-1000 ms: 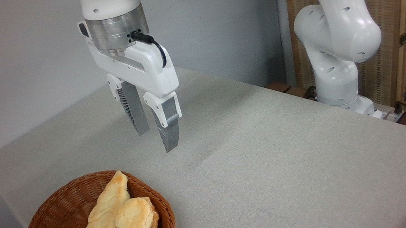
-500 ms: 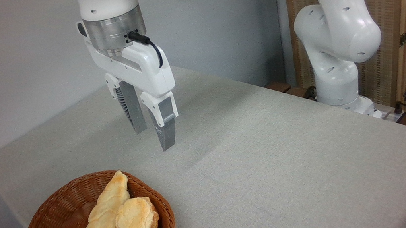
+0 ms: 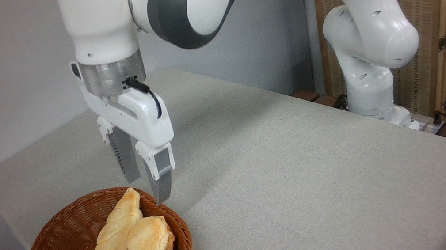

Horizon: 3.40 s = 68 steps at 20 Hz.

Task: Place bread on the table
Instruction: 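Lower the gripper into the basket around the small round bun, then close the gripper on the round bun and lift it from the basket, then move the bun beside the basket and lower it onto the table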

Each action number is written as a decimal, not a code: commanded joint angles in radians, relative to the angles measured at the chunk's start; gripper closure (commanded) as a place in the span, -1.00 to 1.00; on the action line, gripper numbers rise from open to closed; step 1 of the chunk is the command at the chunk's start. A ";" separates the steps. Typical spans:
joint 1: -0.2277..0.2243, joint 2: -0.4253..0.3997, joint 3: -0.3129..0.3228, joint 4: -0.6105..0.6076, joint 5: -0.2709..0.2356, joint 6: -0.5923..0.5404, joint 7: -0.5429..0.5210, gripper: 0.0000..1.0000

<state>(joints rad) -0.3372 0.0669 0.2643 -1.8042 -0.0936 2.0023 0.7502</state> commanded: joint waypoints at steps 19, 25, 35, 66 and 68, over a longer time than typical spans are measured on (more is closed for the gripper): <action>0.007 0.174 0.027 0.014 0.041 0.128 0.015 0.02; 0.007 0.169 0.029 0.014 0.040 0.128 0.031 0.07; 0.006 0.056 0.027 0.008 0.038 0.113 0.021 -0.02; -0.045 -0.117 0.021 -0.232 0.048 -0.063 -0.038 -1.00; -0.045 -0.130 0.012 -0.173 0.048 -0.076 -0.052 -1.00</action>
<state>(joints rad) -0.3727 -0.0342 0.2805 -2.0433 -0.0588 1.9388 0.7121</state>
